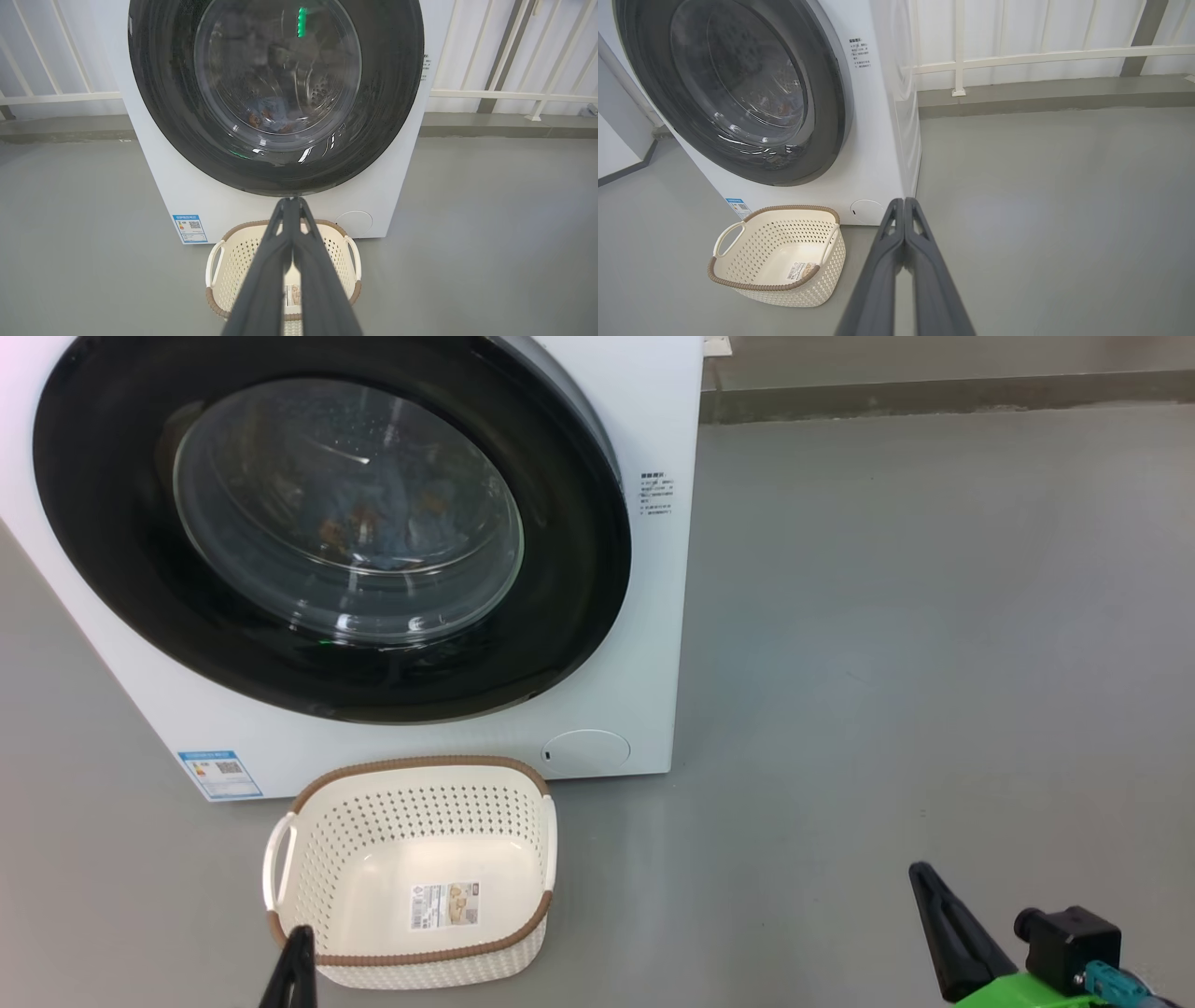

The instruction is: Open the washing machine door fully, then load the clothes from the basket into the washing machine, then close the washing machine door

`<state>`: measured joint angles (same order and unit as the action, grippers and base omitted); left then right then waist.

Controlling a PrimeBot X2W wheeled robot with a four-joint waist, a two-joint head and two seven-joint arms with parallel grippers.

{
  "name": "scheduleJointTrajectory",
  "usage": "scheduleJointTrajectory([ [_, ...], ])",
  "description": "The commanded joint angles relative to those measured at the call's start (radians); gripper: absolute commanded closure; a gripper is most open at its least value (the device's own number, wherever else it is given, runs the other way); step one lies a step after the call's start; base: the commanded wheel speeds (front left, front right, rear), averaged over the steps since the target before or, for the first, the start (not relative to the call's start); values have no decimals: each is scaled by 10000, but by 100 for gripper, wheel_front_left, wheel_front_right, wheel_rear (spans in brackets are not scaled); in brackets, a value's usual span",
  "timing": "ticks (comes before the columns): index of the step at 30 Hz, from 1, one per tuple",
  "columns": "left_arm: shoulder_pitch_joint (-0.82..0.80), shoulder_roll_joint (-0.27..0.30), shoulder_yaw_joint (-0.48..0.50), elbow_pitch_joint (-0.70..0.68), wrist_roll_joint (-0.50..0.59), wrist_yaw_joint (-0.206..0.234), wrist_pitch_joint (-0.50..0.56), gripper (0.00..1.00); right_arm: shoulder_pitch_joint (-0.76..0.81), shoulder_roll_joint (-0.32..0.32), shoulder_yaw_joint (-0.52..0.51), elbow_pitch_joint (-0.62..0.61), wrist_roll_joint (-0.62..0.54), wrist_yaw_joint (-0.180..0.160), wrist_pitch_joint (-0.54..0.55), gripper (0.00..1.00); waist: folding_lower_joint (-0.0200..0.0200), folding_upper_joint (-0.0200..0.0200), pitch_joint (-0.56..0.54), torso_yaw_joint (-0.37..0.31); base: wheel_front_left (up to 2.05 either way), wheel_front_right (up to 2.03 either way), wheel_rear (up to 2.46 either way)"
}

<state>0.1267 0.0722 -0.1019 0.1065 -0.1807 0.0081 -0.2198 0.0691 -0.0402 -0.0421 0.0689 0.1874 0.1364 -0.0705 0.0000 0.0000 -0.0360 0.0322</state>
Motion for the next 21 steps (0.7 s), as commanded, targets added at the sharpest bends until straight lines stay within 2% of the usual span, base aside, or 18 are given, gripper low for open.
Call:
scheduleJointTrajectory([
  [1, -109, 49, 52, -92, -228, -23, 59, 100, -40, -18, -2, -116, 233, -1, 19, 100, 1, 0, 5, -4, 0, 0, 0],
  [6, -190, 38, 144, -43, -801, -78, 199, 100, -98, -35, -17, -55, 820, -3, 84, 100, 23, 0, -2, -18, 0, 0, 0],
  [9, -260, 30, 209, 8, -1258, -123, 303, 100, -156, -47, -28, 16, 1285, -5, 134, 100, 2, 0, 28, -28, 0, 0, 0],
  [21, -484, 4, 410, 154, -2628, -256, 616, 100, -335, -76, -69, 205, 2669, -11, 288, 100, 0, 0, 71, -59, 0, 0, 0],
])
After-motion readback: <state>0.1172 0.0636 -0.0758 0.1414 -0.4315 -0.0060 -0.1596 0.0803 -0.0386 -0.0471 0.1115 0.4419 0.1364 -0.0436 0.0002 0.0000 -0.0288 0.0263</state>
